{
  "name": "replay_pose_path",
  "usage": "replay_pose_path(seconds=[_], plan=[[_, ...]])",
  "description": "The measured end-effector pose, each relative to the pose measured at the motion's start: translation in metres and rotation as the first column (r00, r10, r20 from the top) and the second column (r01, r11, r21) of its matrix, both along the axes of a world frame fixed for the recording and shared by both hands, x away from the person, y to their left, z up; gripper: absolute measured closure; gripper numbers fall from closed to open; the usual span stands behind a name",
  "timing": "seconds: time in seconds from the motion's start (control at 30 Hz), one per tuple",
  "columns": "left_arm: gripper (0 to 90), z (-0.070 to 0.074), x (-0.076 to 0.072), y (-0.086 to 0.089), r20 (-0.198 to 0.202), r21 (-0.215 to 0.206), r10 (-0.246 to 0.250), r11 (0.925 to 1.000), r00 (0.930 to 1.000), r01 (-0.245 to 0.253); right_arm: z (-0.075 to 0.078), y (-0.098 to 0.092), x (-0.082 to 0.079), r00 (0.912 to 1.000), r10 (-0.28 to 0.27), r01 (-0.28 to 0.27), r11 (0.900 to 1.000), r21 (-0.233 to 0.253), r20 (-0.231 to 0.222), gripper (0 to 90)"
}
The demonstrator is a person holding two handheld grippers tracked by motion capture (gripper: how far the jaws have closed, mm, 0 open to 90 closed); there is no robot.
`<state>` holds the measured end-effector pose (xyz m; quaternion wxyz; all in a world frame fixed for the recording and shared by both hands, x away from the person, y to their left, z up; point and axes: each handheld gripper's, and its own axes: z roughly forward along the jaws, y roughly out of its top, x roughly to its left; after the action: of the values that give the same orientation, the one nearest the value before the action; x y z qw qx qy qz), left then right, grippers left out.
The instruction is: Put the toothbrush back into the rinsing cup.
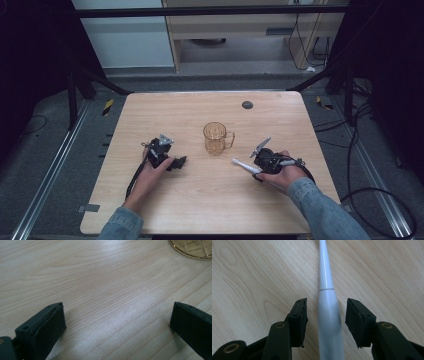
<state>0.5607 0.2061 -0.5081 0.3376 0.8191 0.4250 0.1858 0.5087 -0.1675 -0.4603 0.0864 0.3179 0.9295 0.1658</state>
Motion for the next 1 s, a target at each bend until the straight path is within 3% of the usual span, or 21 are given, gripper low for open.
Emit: replay_pose_path(seconds=[0.23, 0.6, 0.77, 1.0], plan=[[0.0, 0.0, 0.0003, 0.0, 0.0, 0.0, 0.0, 1.0, 1.0, 0.0, -0.0043, 0.0017, 0.003, 0.9994, 0.012, -0.013, 0.999, -0.037, -0.034, 54.4], [0.0, 0.0, 0.0006, 0.0001, -0.001, 0.0, -0.001, 1.0, 1.0, 0.001, -0.008, 0.0008, 0.0076, 0.9977, 0.019, -0.022, 0.998, -0.053, -0.065, 60.2], [0.0, 0.0, 0.0007, 0.0001, -0.001, 0.0, -0.001, 1.0, 1.0, 0.001, -0.0071, -0.0006, 0.0095, 0.9975, 0.02, -0.024, 0.998, -0.05, -0.068, 66.4], [0.0, 0.0, 0.0008, 0.0002, 0.0, 0.001, -0.002, 1.0, 1.0, 0.002, -0.0024, -0.0045, 0.0101, 0.9955, 0.016, -0.019, 0.999, -0.031, -0.093, 67.1]])
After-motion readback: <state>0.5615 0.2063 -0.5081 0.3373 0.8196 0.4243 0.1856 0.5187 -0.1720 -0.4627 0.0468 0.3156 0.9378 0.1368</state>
